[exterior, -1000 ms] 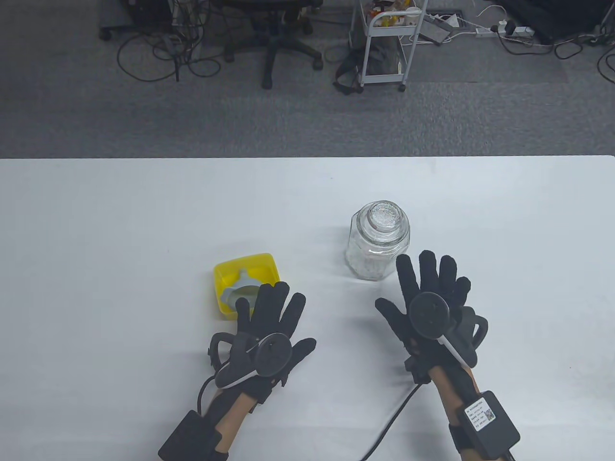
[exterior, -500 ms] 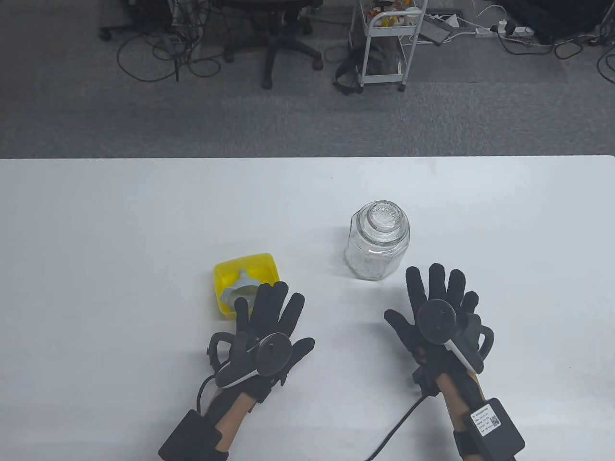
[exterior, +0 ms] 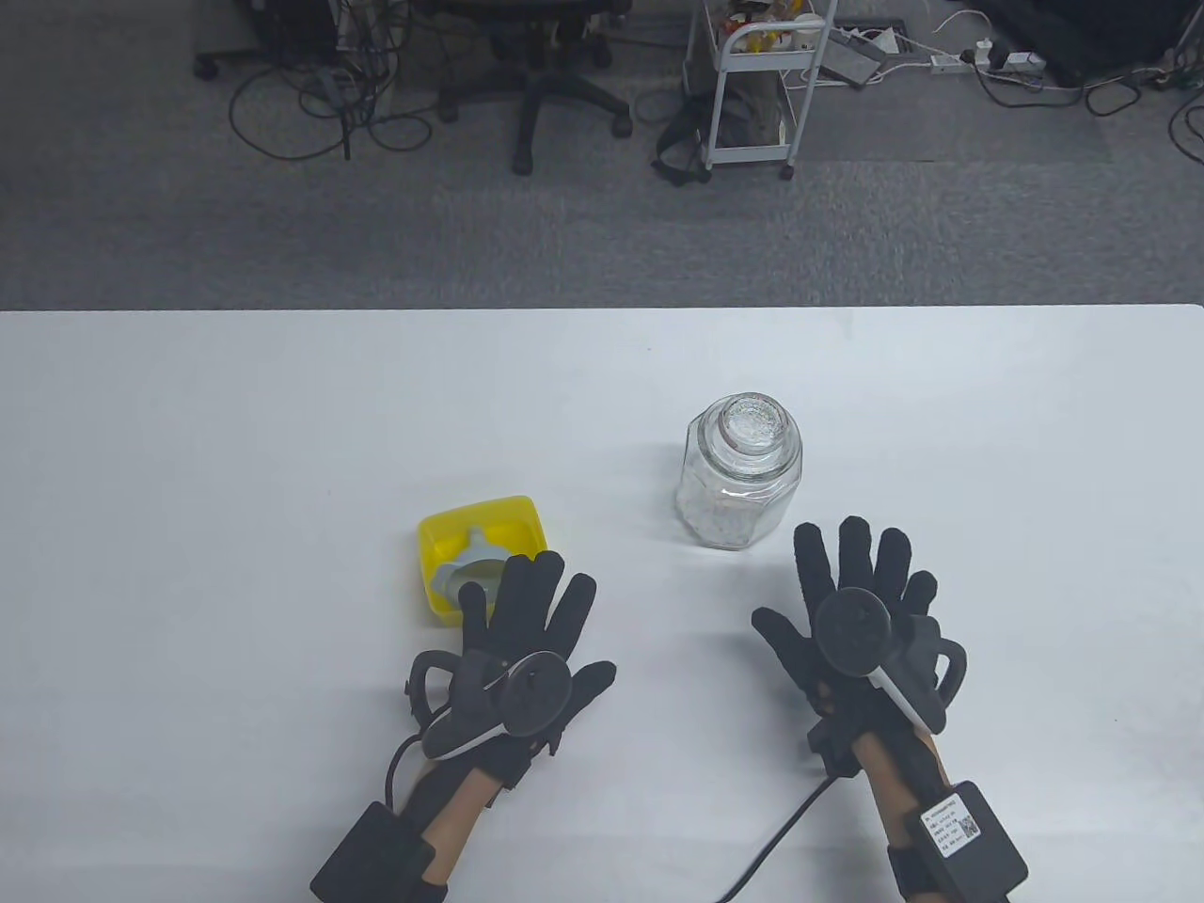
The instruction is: Transfer rice through funnel into glass jar
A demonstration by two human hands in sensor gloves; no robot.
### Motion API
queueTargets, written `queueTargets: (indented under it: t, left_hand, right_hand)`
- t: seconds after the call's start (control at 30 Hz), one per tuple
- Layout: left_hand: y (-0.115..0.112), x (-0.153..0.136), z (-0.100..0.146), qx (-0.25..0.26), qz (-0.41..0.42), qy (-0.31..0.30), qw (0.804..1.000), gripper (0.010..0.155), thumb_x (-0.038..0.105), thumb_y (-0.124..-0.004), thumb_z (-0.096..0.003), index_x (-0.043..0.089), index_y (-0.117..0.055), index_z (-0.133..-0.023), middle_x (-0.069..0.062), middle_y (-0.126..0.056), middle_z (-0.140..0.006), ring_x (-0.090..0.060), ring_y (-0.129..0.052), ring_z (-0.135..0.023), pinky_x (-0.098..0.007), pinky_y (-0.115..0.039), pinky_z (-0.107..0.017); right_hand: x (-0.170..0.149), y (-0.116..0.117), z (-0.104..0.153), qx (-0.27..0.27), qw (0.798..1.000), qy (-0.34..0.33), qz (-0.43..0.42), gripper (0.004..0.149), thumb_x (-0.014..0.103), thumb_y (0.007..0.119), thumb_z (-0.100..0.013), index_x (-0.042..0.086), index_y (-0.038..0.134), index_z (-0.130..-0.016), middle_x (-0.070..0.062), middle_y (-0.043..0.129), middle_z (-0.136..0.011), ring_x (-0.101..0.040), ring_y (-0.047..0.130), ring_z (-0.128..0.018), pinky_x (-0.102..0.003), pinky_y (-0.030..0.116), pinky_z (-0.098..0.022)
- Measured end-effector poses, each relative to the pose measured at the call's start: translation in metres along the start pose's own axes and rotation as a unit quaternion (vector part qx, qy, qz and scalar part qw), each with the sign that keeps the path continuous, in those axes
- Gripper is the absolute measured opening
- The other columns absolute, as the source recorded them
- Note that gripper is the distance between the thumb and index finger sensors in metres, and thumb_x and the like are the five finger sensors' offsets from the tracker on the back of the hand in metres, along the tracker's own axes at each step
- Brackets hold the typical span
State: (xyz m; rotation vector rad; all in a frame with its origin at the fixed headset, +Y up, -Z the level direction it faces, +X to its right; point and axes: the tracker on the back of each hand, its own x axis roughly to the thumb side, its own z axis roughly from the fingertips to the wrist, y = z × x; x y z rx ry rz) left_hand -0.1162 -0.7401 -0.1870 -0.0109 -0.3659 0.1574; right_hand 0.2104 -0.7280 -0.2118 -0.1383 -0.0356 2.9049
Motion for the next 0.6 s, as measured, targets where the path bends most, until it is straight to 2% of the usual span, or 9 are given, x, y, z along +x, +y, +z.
queueTargets:
  t: [0.6]
  left_hand:
    - [0.0003, -0.0014, 0.0000, 0.002, -0.005, -0.001, 1.000, 0.087, 0.074, -0.070, -0.0517, 0.035, -0.032, -0.119, -0.014, -0.024, -0.130, -0.046, -0.029, -0.119, -0.077, -0.032, -0.074]
  right_hand:
    - [0.0054, 0.0062, -0.0016, 0.019, 1.000, -0.008, 0.016, 0.088, 0.075, 0.068, -0.034, 0.047, 0.021, -0.102, -0.007, 0.019, -0.119, -0.044, 0.014, -0.108, -0.072, 0.025, -0.070]
